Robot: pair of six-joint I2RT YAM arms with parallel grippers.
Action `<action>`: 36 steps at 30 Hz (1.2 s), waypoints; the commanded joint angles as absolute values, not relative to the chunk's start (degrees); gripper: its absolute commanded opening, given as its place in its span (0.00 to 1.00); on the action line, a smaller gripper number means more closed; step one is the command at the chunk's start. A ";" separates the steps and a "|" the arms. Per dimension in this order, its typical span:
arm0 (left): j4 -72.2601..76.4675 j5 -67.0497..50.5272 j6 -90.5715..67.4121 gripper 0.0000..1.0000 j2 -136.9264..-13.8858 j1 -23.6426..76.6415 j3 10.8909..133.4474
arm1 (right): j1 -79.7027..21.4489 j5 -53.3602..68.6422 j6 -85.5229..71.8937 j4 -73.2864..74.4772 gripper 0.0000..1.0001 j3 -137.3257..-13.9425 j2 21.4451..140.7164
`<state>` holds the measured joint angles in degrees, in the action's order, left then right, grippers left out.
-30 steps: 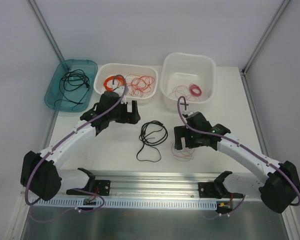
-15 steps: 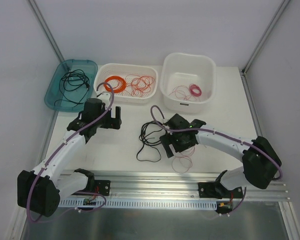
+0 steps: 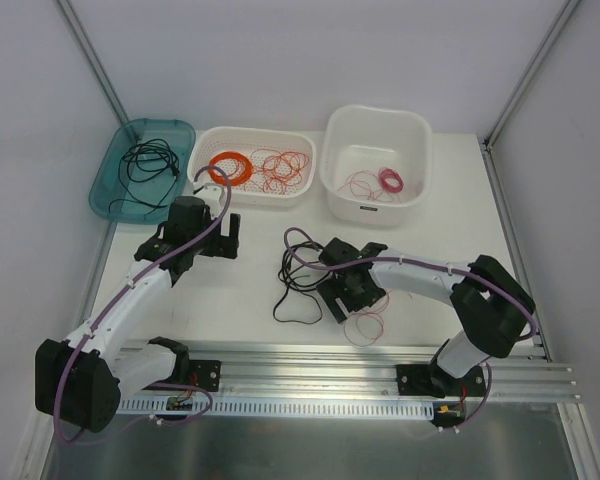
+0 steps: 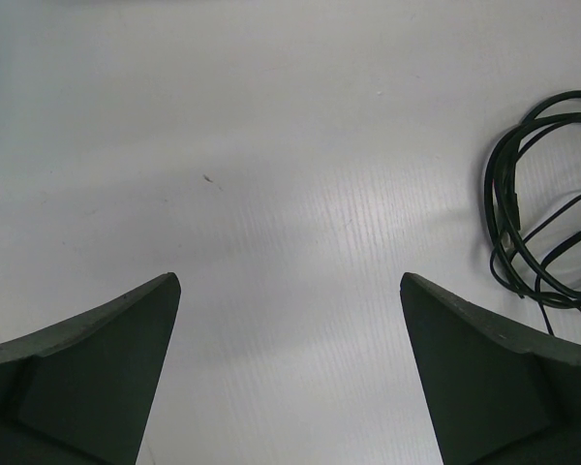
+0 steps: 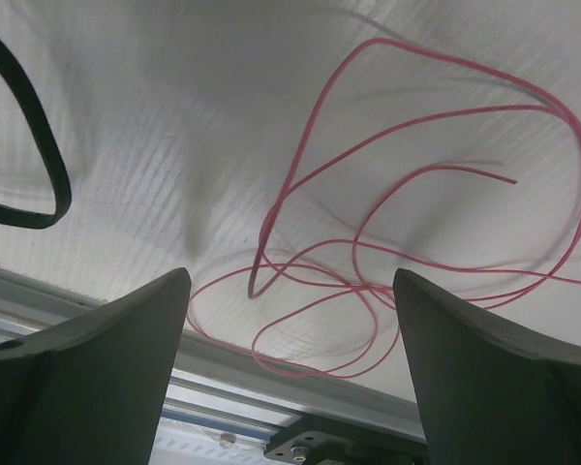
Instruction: Untangle the cables
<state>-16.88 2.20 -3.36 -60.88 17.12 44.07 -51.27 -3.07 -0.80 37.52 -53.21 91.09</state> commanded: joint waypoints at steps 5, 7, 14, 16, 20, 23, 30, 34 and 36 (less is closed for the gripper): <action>-16.52 4.83 -1.58 0.99 -61.35 16.35 44.03 | -51.50 -5.27 1.14 35.86 0.83 -51.77 92.72; -16.52 5.10 -1.50 0.99 -61.52 16.44 44.03 | -51.33 -5.54 1.32 35.33 0.75 -51.50 93.42; -16.44 5.71 -1.32 0.99 -61.70 16.43 43.95 | -50.63 -5.19 1.76 34.37 0.32 -51.06 94.13; -16.52 5.80 -1.23 0.99 -61.70 16.35 43.86 | -50.71 -5.54 1.76 34.28 0.21 -50.89 93.78; -16.52 5.71 -1.23 0.99 -61.79 16.35 43.94 | -50.63 -6.76 2.11 34.63 0.01 -50.63 90.98; -16.52 5.54 -1.14 0.99 -61.79 16.44 43.95 | -50.36 -8.35 2.72 35.68 0.01 -51.24 88.34; -16.52 5.71 -0.97 0.99 -61.70 16.35 43.95 | -48.52 -13.70 5.44 41.74 0.01 -57.91 76.93; -16.44 5.54 -1.05 0.99 -61.70 16.43 43.95 | -45.71 -14.94 7.90 46.48 0.01 -65.20 72.00; -16.52 5.45 -1.05 0.99 -61.70 16.43 44.03 | -43.95 -15.82 9.66 49.82 0.01 -71.43 70.23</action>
